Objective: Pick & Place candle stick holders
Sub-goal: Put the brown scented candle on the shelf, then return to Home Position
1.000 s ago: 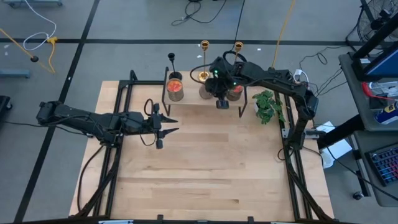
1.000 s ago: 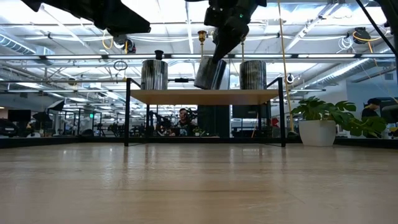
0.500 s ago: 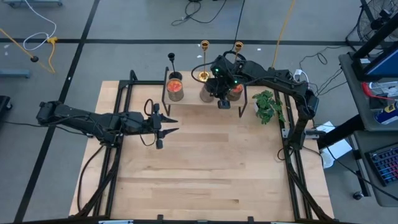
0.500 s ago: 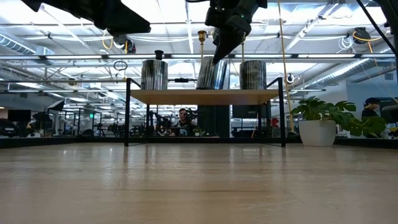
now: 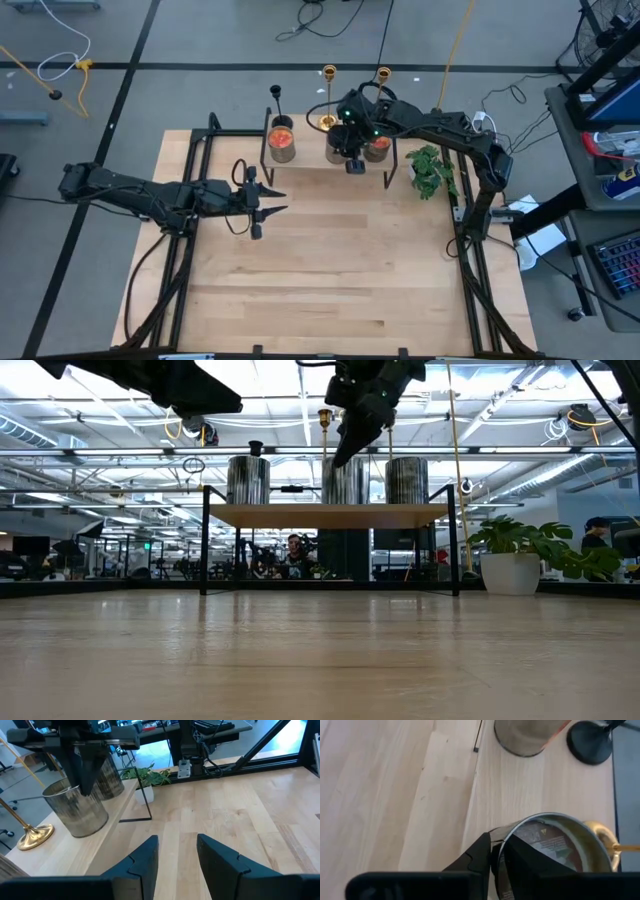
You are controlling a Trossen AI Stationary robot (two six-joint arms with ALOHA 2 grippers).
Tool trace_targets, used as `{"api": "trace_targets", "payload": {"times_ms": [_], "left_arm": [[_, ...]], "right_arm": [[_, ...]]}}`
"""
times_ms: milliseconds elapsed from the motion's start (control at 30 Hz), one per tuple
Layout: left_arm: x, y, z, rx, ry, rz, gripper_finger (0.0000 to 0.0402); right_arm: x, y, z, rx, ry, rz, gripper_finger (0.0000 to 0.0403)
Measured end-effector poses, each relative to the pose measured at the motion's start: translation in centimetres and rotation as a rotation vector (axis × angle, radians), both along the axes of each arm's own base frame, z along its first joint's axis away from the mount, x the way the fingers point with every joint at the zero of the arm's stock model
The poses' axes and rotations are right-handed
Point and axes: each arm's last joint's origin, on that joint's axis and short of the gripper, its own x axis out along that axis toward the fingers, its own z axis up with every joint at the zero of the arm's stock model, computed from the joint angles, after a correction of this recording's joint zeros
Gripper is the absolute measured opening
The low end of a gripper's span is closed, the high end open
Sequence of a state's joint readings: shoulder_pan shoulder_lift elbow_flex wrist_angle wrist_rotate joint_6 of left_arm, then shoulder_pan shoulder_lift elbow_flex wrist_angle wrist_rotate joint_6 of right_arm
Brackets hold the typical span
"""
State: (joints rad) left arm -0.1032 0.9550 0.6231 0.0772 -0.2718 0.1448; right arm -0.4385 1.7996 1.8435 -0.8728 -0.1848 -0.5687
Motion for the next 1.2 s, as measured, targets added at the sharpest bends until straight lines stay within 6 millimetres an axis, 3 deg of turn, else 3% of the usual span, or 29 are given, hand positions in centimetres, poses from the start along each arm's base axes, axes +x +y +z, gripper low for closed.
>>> {"api": "trace_targets", "payload": {"times_ms": [533,667,867,1033,1200], "left_arm": [[-0.1,0.0,-0.2,-0.017,0.018,0.005,0.0143],[-0.1,0.0,-0.4,-0.022,0.035,0.007,0.0143],[-0.5,0.0,0.0,-0.032,0.016,0.036,0.0143],[-2.6,-0.2,1.2,-0.046,-0.028,0.101,0.0143],[-5.8,-0.3,2.2,-0.064,-0.045,0.082,0.0143]], "right_arm": [[1.0,0.2,0.8,-0.051,-0.107,0.012,0.0050],[0.2,0.9,1.7,-0.036,-0.104,0.011,0.0051],[-1.7,4.3,3.5,0.084,-0.068,-0.035,0.0042],[-4.4,8.3,4.7,0.109,-0.071,0.032,0.0039],[-8.1,12.3,2.3,0.125,-0.196,0.107,0.0039]]}}
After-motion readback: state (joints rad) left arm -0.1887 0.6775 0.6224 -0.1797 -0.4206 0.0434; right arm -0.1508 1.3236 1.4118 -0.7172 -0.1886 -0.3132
